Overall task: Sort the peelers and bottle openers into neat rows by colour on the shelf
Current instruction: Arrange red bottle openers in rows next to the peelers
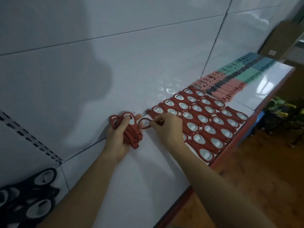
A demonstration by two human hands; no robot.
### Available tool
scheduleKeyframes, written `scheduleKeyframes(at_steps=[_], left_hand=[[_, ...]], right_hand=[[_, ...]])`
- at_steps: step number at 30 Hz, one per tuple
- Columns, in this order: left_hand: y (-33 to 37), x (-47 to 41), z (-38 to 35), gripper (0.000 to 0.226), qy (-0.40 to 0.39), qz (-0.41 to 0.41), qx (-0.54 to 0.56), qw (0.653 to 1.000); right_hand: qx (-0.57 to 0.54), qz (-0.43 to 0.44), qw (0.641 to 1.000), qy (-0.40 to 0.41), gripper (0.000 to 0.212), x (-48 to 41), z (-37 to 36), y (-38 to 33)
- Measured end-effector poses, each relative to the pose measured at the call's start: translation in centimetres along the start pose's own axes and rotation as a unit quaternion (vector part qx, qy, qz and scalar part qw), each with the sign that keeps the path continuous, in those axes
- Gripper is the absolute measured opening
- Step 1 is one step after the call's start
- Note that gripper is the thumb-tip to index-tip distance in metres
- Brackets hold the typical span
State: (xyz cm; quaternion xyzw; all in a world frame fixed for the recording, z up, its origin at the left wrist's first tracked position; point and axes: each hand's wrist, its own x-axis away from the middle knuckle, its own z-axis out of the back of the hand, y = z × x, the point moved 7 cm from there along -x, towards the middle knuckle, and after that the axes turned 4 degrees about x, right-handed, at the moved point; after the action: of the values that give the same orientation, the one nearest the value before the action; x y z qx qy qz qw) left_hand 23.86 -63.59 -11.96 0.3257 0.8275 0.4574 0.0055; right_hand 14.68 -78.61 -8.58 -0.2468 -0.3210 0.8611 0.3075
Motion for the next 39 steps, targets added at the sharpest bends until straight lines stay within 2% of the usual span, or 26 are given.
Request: scheduleKeyframes(at_steps=[4, 7, 12, 16, 23, 26, 28, 29, 31, 36, 39], left_hand=[[0.0, -0.2, 0.0, 0.041, 0.0, 0.003, -0.005, 1.0], [-0.2, -0.5, 0.0, 0.04, -0.008, 0.005, -0.009, 1.0], [-0.3, -0.6, 0.3, 0.036, -0.002, 0.017, -0.015, 1.0], [-0.4, -0.6, 0.3, 0.038, -0.006, 0.028, -0.02, 0.999], [-0.7, -0.5, 0.4, 0.024, 0.0, 0.057, -0.03, 0.998], [-0.5, -0.5, 0.6, 0.028, 0.008, 0.047, -0.044, 0.998], [-0.5, -0.6, 0.4, 0.032, -0.005, 0.04, -0.045, 0.998], [-0.5, -0.5, 0.1, 0.029, -0.014, 0.038, -0.046, 0.998], [-0.7, -0.1, -0.4, 0.025, -0.03, 0.039, -0.056, 0.997], [-1.3, 0.4, -0.6, 0.024, -0.023, 0.047, -0.066, 0.996], [-1.6, 0.8, -0.6, 0.016, -0.016, 0.034, -0.099, 0.994]], right_hand=[[0.152, 0.059, 0.986, 0.037, 0.017, 1.3, -1.3, -0.5], [0.201, 0.11, 0.973, 0.038, 0.015, 2.2, -2.0, -0.8], [0.167, 0.077, 0.983, 0.01, 0.021, 1.3, -2.0, -0.2], [0.162, 0.072, 0.984, 0.02, 0.023, 1.0, -2.0, 0.0], [0.155, 0.047, 0.986, 0.028, 0.019, 0.5, -2.4, 0.6], [0.014, 0.061, 0.997, 0.05, 0.012, 1.5, -0.6, -0.9], [-0.12, 0.04, 0.992, -0.018, 0.017, 2.5, -0.1, -2.0], [-0.147, 0.031, 0.987, -0.053, 0.023, 3.1, -0.2, -2.5], [-0.12, 0.036, 0.99, -0.063, 0.029, 4.0, -0.1, -2.8], [-0.098, 0.015, 0.995, -0.004, 0.018, 5.4, 1.2, -0.9], [-0.045, 0.011, 0.999, 0.022, 0.016, 6.2, 2.8, 0.8]])
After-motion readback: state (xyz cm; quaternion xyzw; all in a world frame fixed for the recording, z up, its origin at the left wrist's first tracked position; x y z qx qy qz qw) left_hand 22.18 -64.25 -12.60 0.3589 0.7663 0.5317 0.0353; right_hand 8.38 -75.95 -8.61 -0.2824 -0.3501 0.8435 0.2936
